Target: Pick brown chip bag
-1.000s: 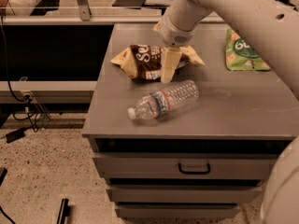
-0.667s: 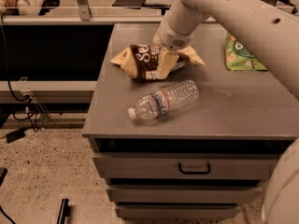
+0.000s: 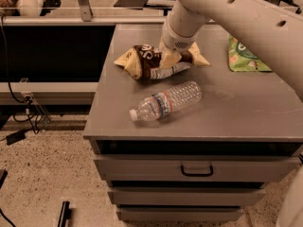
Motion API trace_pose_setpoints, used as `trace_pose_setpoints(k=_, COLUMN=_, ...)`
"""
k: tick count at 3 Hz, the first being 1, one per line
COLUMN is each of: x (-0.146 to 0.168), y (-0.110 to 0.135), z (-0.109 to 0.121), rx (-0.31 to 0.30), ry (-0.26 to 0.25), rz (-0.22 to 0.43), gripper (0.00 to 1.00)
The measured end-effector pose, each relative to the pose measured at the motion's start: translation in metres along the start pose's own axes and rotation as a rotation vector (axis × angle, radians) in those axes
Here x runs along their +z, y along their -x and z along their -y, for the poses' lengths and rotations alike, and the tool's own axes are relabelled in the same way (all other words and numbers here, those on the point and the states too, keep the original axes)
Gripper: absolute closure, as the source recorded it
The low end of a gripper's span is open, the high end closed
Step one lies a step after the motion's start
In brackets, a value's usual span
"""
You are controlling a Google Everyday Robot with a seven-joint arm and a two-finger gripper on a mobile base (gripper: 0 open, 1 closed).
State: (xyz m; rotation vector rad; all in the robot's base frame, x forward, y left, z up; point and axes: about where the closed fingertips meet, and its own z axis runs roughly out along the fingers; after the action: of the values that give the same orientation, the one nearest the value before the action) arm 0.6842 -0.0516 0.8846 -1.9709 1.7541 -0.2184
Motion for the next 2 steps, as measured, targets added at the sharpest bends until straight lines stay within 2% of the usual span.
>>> trace_pose_setpoints(k=1, x=-0.015, y=0.003, z=0.001, rx=0.005, ry=-0.001, rz=0.031, gripper=0.96)
trace_pose_setpoints(k=2, x=-0.046, y=0.006, z=0.011, rx=0.035, ry=-0.009, rz=0.123, gripper=1.0)
